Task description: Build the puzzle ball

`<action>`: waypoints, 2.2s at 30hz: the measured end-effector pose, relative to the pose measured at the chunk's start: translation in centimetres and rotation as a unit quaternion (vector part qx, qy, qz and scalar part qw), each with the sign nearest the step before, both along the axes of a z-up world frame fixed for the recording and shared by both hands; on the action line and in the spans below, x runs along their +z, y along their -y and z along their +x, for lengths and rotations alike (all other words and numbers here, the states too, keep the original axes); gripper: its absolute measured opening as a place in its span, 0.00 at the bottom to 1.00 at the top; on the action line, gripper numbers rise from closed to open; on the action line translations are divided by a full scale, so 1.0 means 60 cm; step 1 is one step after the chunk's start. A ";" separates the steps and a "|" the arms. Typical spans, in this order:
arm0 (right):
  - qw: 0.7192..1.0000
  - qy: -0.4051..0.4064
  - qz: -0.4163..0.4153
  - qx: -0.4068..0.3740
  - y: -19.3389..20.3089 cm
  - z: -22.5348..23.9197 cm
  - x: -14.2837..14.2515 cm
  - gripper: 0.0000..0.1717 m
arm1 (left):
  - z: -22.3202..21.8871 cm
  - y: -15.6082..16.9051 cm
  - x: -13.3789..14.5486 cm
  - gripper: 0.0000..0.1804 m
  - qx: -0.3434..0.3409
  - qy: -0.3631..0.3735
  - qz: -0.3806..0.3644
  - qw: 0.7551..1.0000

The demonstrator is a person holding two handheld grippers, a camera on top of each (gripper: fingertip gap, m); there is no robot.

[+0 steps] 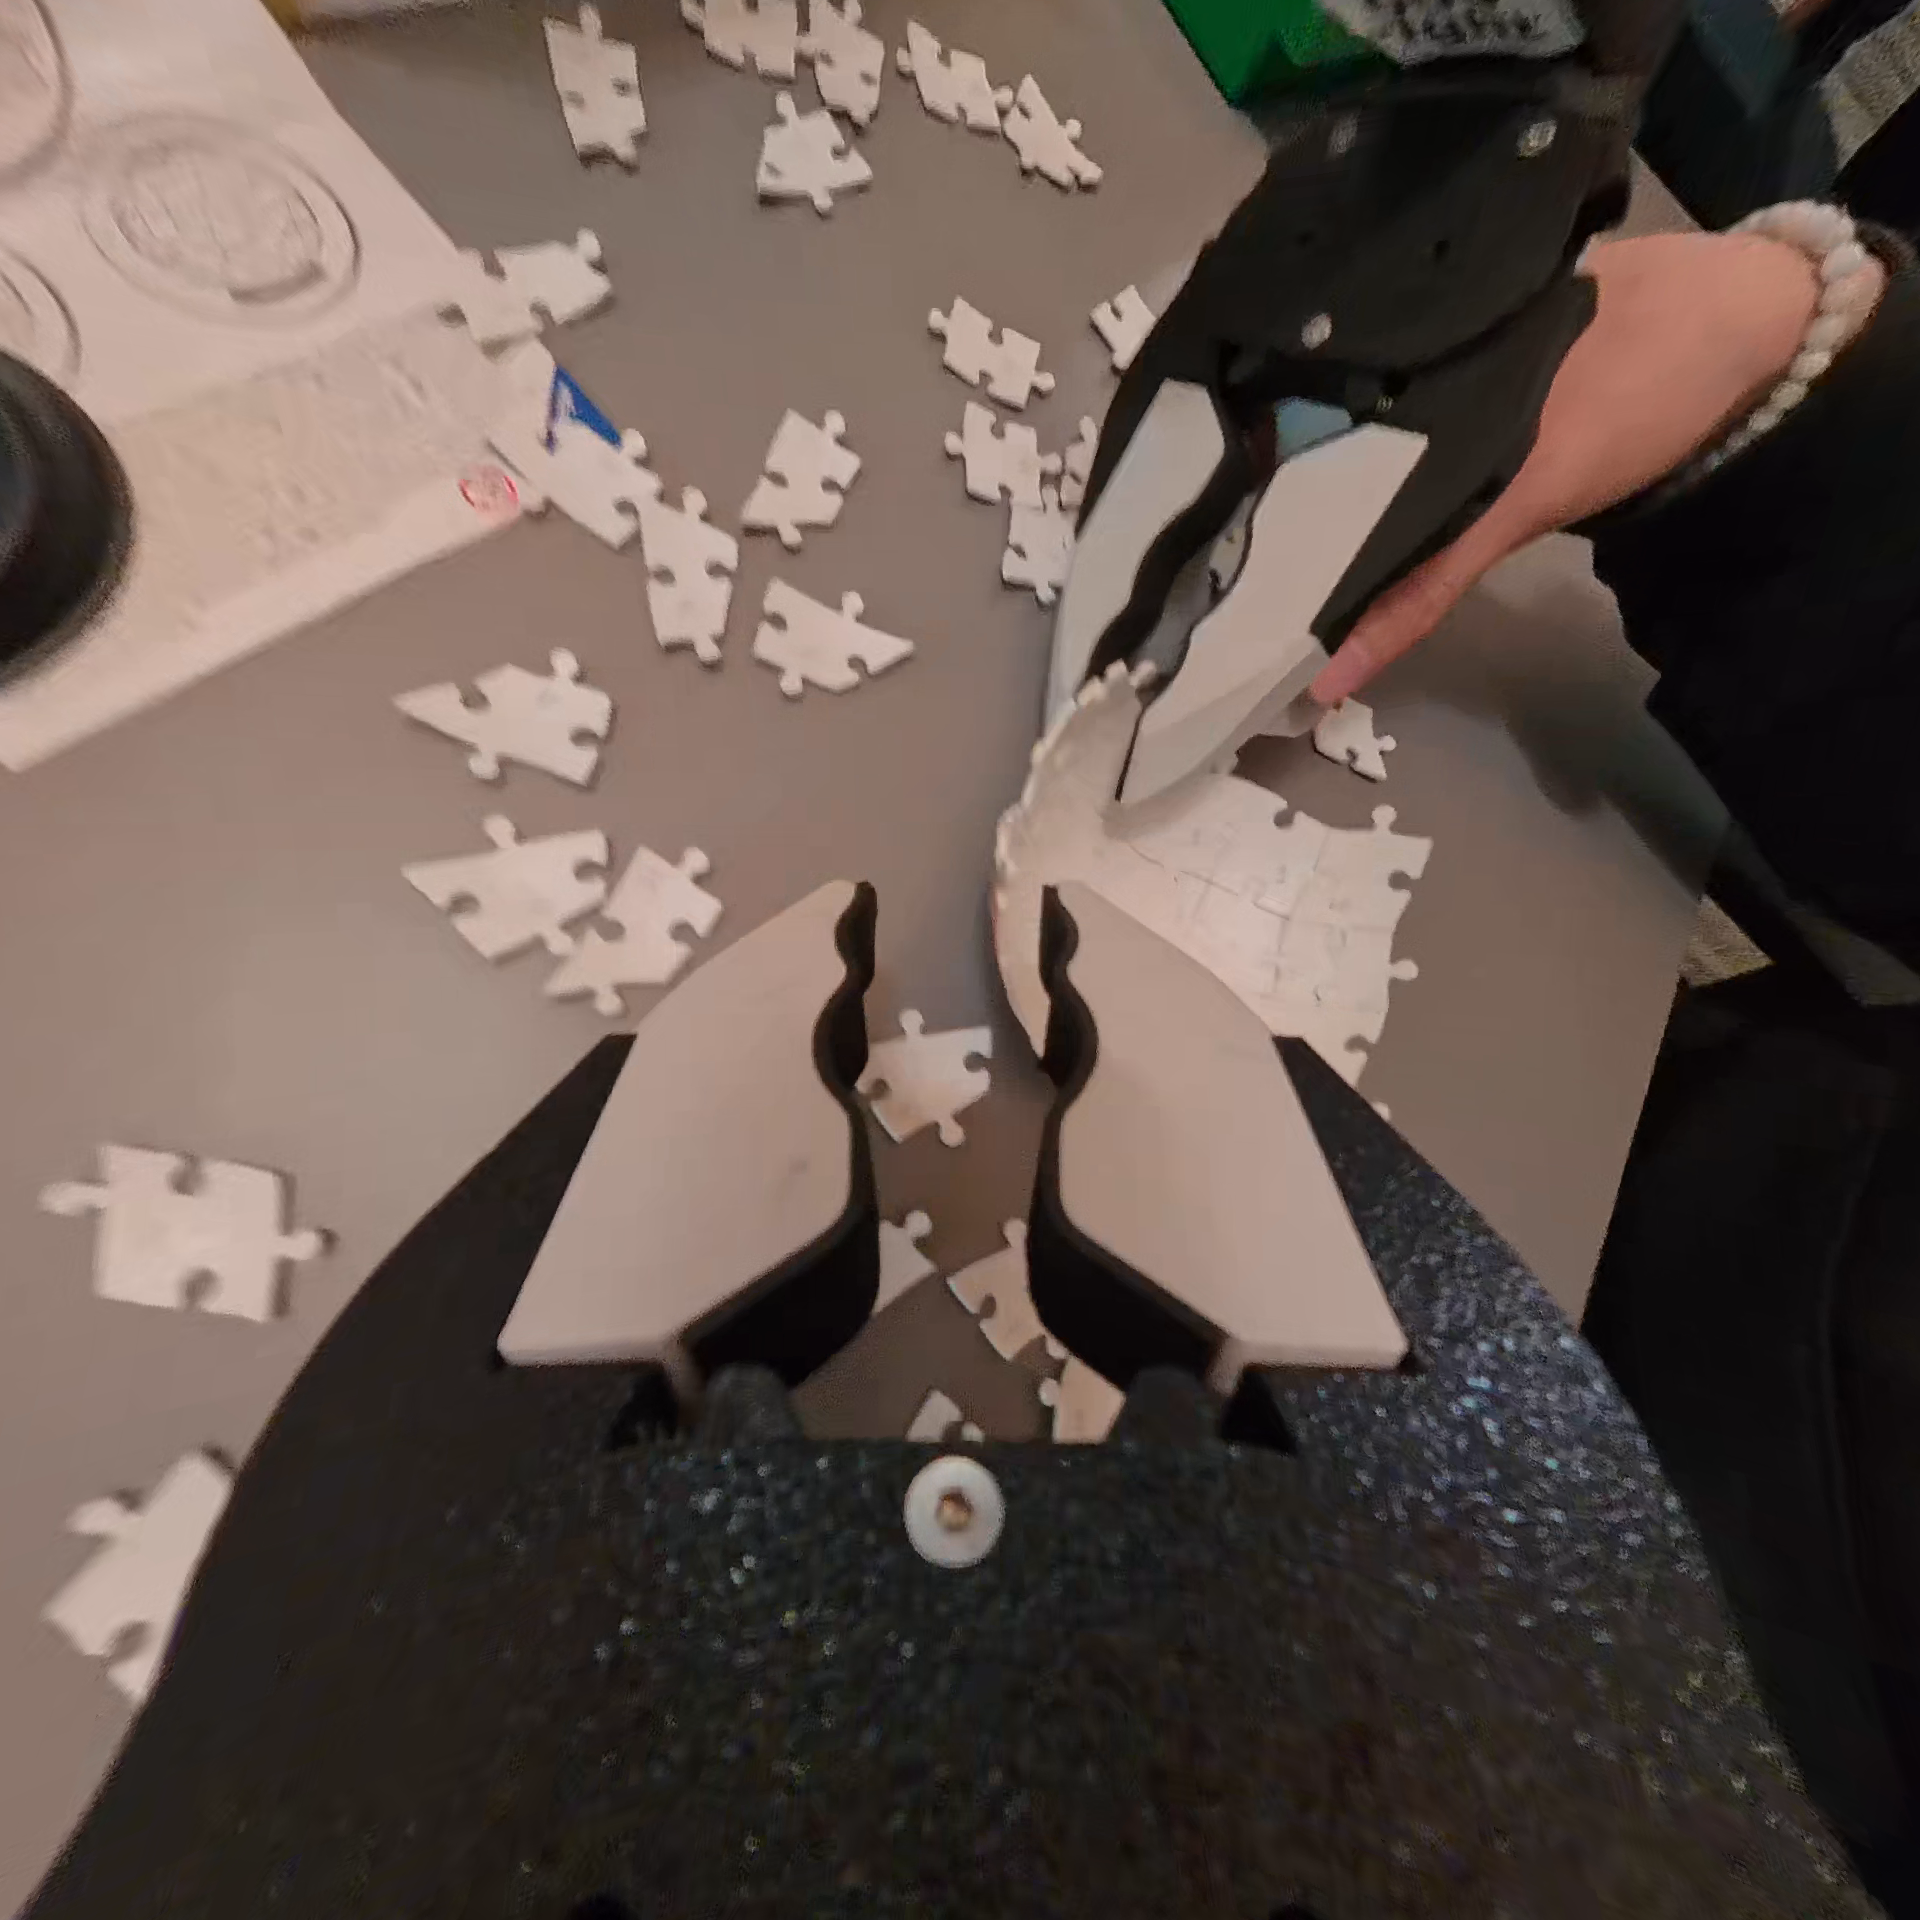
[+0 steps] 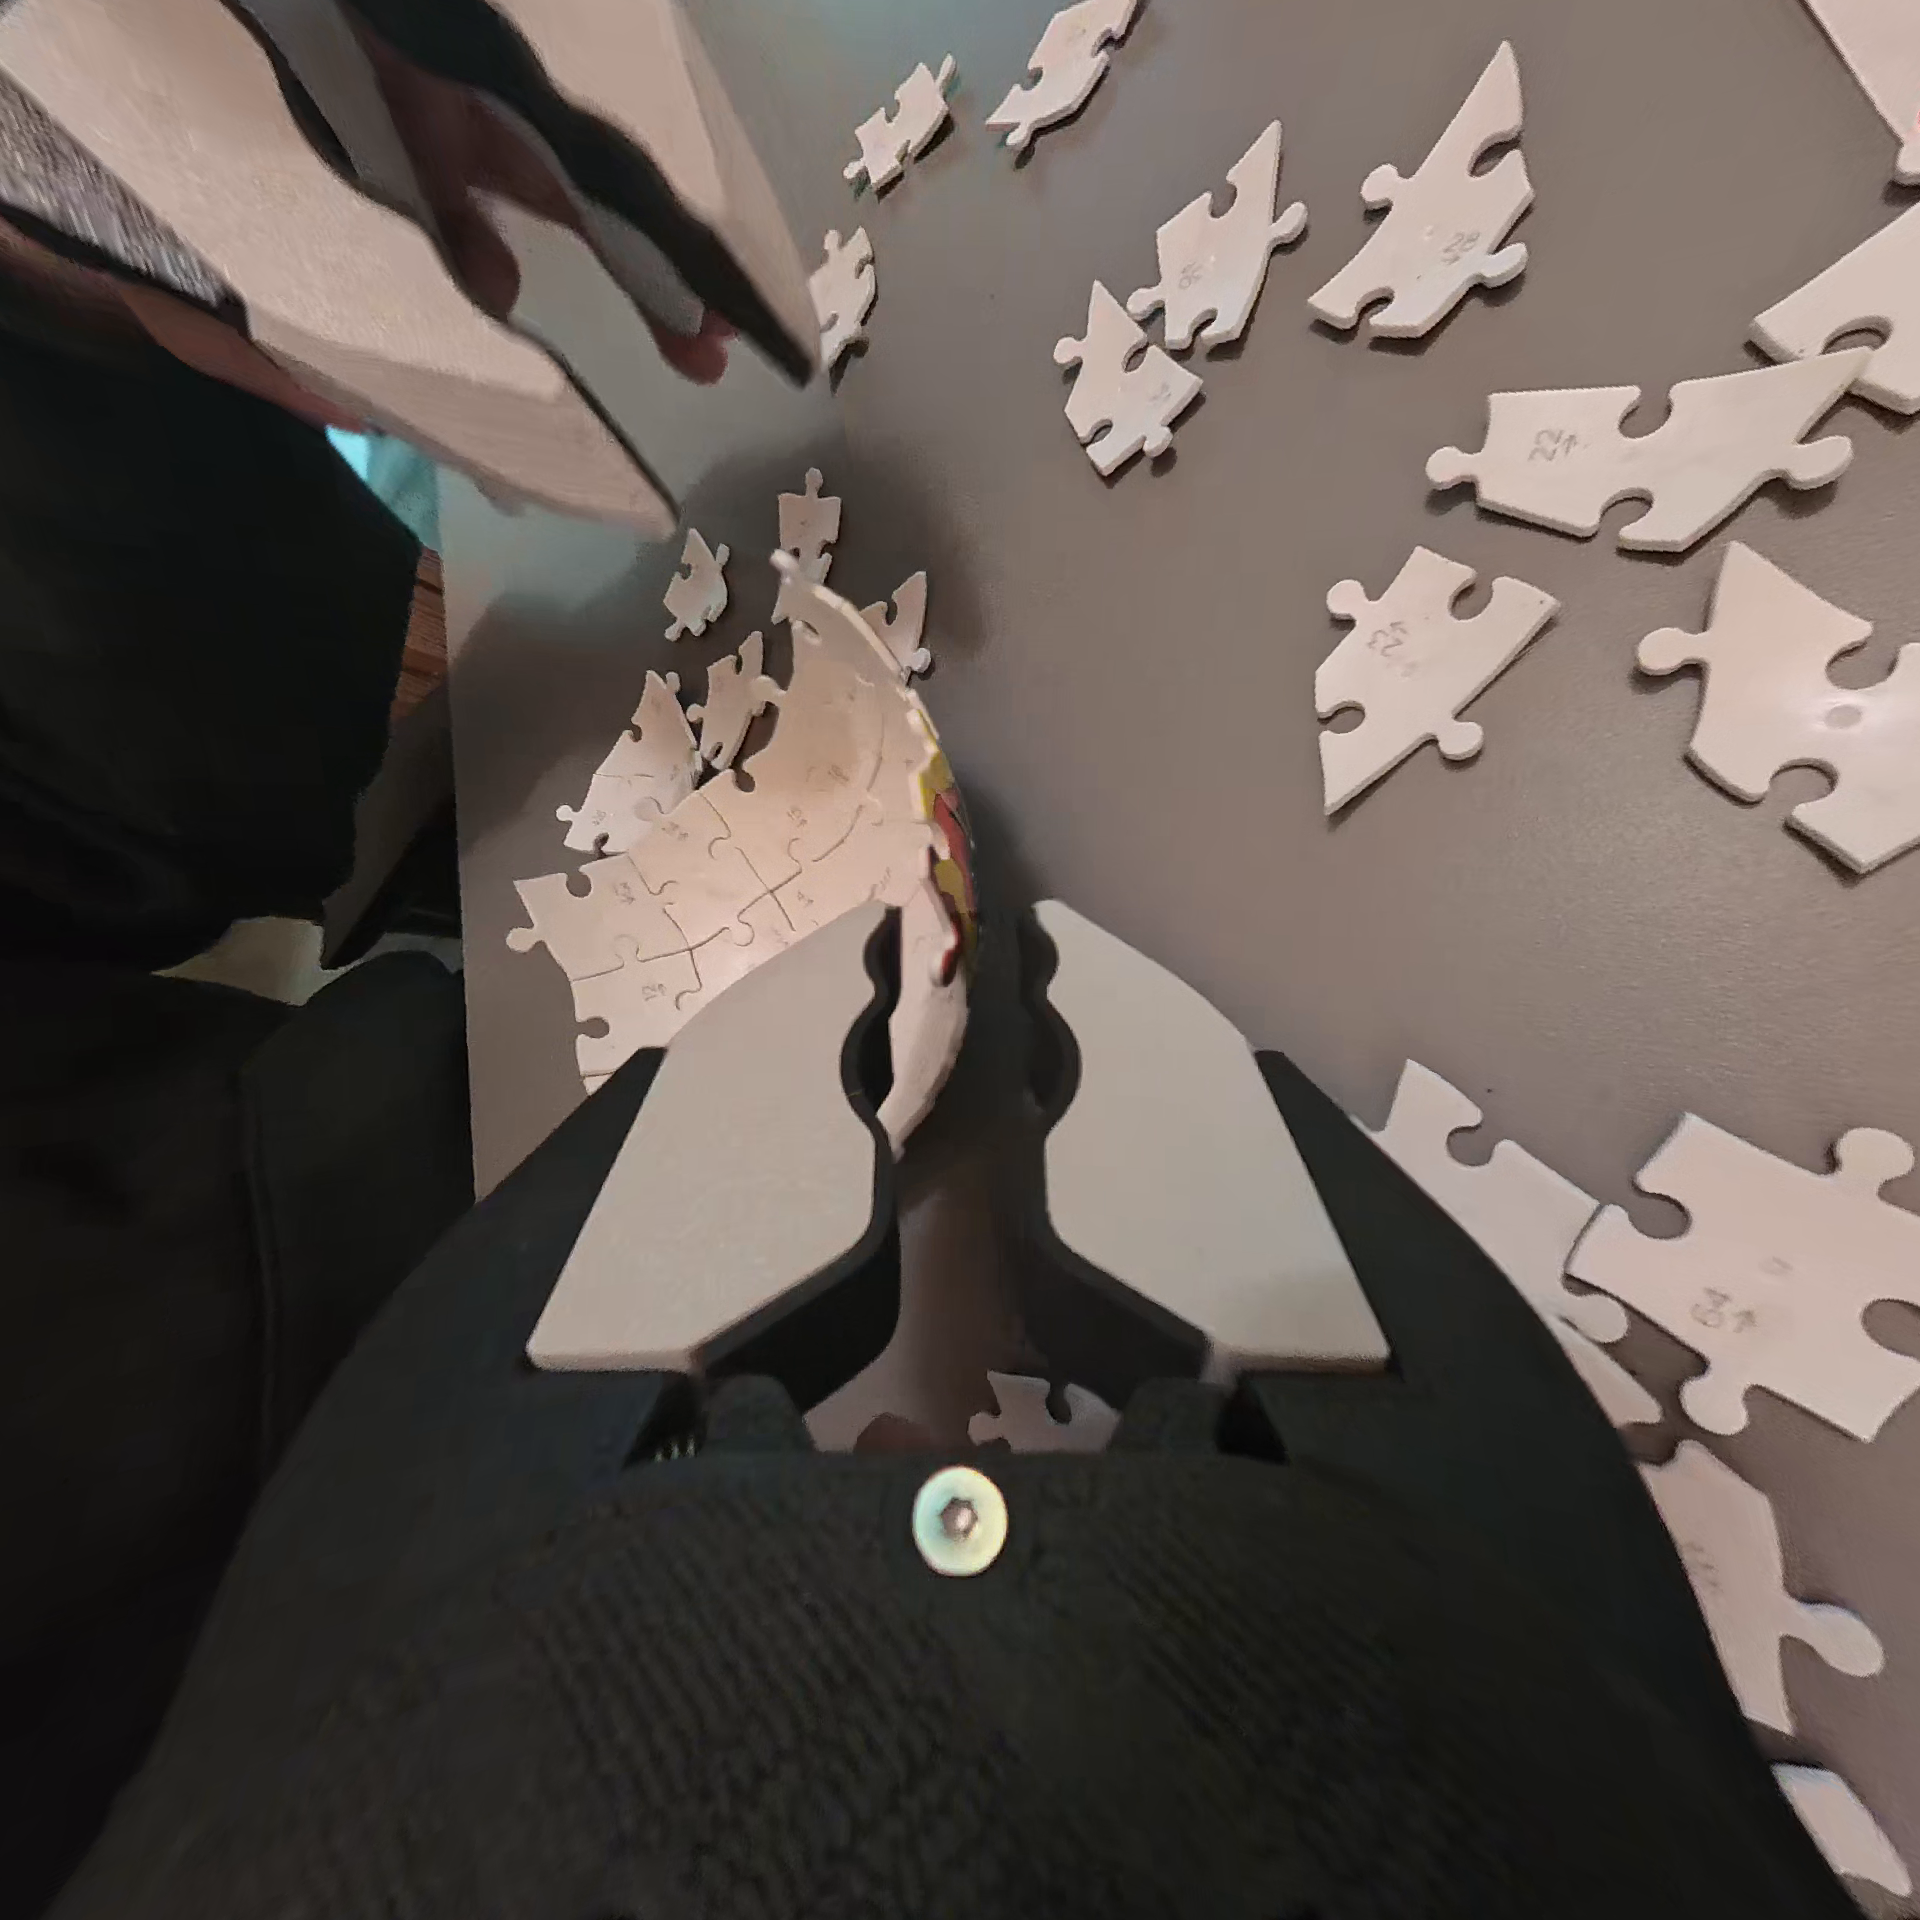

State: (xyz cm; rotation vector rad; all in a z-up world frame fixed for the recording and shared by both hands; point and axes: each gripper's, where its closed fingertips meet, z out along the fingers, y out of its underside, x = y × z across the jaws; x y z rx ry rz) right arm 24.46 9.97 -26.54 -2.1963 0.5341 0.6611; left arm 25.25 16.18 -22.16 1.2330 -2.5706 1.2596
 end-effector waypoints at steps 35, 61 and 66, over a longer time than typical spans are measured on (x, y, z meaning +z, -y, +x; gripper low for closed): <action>0.988 0.044 0.037 -0.143 0.112 0.031 0.027 0.17 | -0.026 0.112 -0.083 0.00 -0.320 0.080 0.341 0.880; 0.987 0.010 0.073 -0.140 0.140 0.024 0.009 0.17 | -0.016 0.115 -0.112 0.00 -0.375 -0.003 0.423 0.825; 0.988 0.010 0.074 -0.137 0.138 0.021 0.007 0.17 | -0.017 0.116 -0.113 0.00 -0.388 -0.023 0.432 0.814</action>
